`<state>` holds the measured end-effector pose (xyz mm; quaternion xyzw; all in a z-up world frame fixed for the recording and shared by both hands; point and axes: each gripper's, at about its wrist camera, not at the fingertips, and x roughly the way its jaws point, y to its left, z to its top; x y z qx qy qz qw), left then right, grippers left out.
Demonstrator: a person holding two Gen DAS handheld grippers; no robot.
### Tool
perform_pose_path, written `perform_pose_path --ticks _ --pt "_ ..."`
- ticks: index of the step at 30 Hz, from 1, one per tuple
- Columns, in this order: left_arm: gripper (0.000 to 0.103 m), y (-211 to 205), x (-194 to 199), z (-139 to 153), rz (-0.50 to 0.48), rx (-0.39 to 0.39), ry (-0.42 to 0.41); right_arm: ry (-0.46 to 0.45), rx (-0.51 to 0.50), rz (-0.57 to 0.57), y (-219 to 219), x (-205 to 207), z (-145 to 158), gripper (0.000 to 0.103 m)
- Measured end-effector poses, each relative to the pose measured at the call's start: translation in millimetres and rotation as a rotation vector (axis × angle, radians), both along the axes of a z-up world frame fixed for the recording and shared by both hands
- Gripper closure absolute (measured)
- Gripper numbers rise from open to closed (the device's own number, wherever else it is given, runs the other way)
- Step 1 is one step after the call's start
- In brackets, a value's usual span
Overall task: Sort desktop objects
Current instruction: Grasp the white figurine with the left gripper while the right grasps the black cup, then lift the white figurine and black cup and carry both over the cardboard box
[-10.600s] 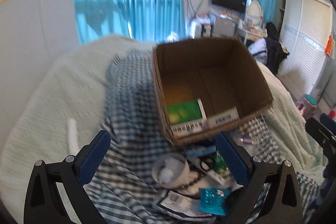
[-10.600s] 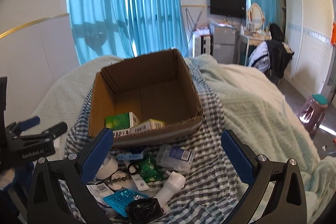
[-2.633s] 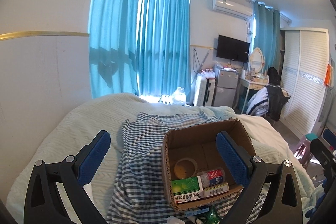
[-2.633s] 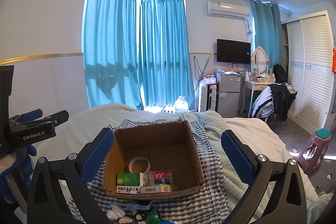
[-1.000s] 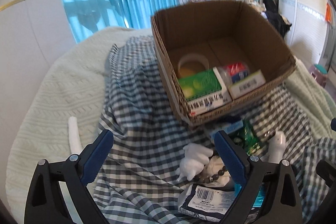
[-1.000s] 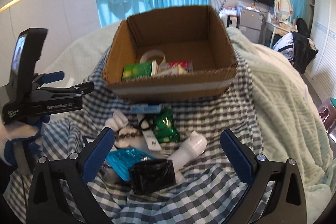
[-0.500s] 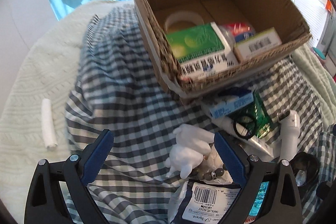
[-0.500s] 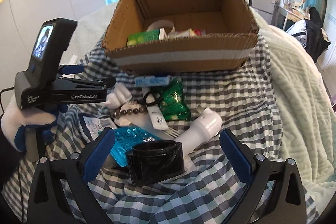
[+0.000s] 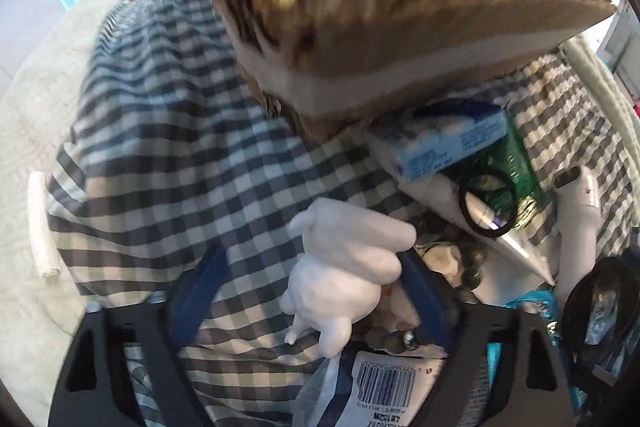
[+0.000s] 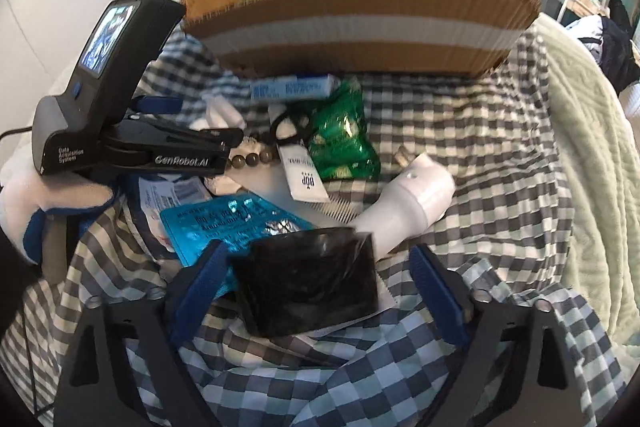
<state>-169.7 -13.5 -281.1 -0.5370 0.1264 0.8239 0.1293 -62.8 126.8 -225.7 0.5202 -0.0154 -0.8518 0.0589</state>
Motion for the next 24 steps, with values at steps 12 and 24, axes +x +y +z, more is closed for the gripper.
perform_pose_path --ticks 12,24 --pt "0.049 -6 19 14 0.036 0.030 0.052 0.005 0.003 -0.015 0 0 4 0.025" --pt "0.049 -15 80 62 0.064 0.082 0.194 0.117 0.019 -0.062 7 25 23 0.025"
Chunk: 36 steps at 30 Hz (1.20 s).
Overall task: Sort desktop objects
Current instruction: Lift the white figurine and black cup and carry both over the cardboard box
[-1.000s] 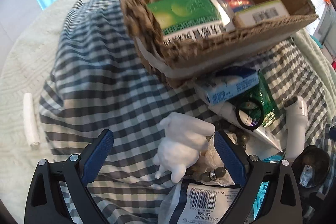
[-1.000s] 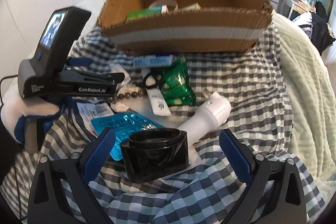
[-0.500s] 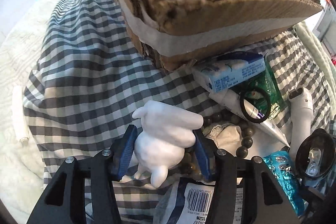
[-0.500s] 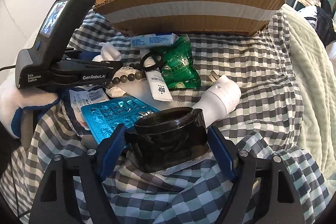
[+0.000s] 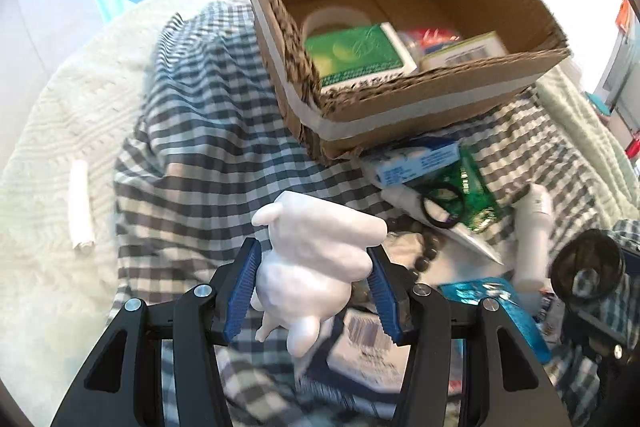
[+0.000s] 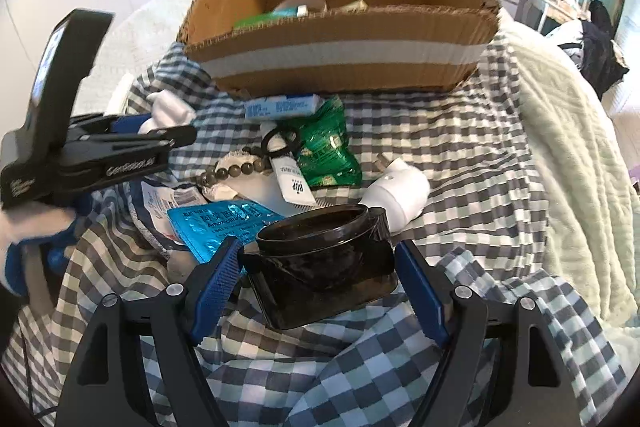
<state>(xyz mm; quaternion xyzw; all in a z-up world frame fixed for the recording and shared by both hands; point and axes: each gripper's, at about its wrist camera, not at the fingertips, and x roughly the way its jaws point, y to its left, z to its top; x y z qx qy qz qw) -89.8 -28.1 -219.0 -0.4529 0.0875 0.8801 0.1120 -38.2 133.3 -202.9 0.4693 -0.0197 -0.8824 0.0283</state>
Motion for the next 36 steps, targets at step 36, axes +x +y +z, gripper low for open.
perform_pose_path --ticks 36 --pt "0.049 -2 69 118 0.017 0.210 0.351 0.466 0.093 -0.046 -16 60 106 0.025"
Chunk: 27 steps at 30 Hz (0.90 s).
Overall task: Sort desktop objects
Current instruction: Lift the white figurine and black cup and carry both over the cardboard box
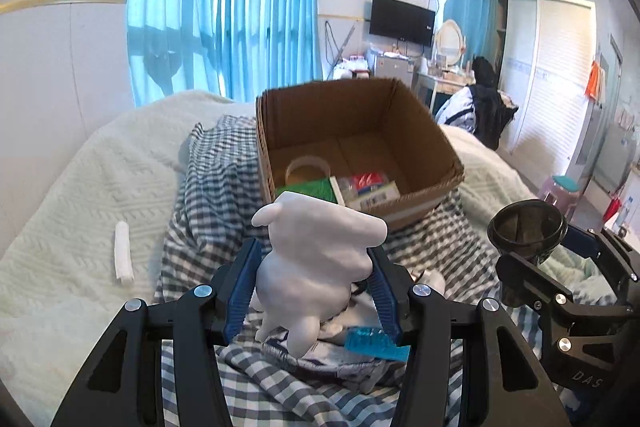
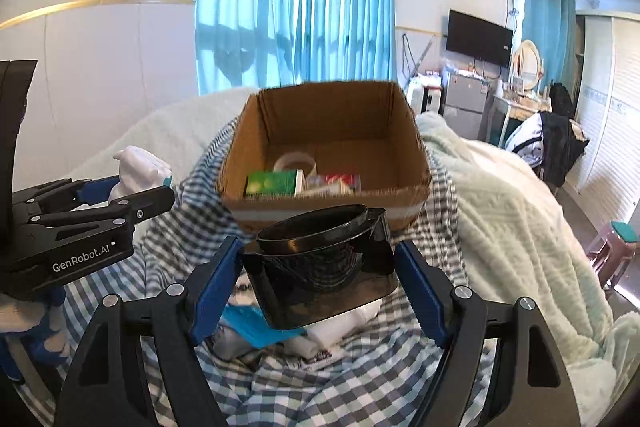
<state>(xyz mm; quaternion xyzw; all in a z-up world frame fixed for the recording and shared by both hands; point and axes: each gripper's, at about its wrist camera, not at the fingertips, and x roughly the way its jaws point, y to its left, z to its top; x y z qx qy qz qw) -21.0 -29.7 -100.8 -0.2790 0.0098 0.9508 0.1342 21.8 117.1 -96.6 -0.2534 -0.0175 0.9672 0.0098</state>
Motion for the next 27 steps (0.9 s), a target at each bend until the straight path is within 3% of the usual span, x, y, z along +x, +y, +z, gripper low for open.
perform_pose_path --ticks 15,27 --pt "0.049 5 -22 46 -0.008 0.053 0.095 0.162 0.026 0.003 5 -6 66 0.026" --pt "0.049 17 -53 71 -0.025 0.063 0.152 0.241 0.013 0.005 16 -28 99 0.026"
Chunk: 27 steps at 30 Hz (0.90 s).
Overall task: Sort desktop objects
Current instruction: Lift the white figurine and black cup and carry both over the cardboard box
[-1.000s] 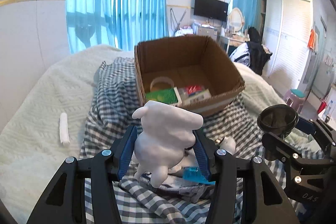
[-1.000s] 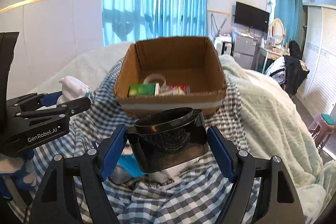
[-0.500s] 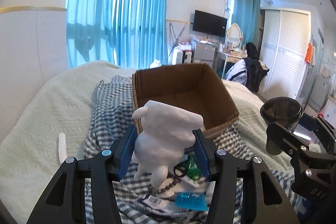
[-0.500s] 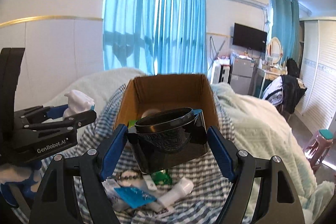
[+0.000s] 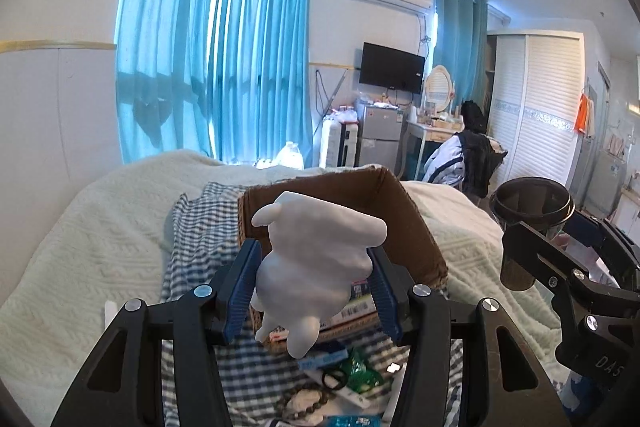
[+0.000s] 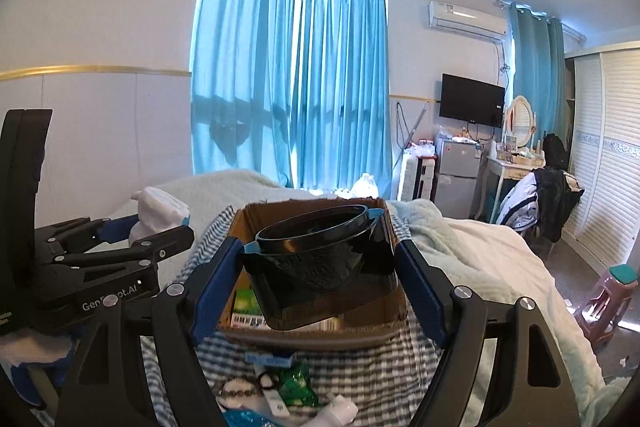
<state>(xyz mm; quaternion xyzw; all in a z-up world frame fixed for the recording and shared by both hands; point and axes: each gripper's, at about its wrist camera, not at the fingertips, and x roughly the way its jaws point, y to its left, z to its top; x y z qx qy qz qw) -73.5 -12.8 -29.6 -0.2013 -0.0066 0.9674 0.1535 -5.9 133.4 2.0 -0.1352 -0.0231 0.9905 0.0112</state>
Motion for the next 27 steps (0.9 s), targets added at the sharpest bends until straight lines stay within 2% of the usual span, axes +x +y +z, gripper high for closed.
perform_pose_path --ticks 10,27 --pt "0.049 8 -30 1 0.007 0.009 0.007 0.019 -0.004 -0.003 13 -30 8 0.026" --pt "0.049 21 -86 -31 0.018 -0.016 -0.067 -0.011 -0.033 -0.026 39 -86 -12 0.026"
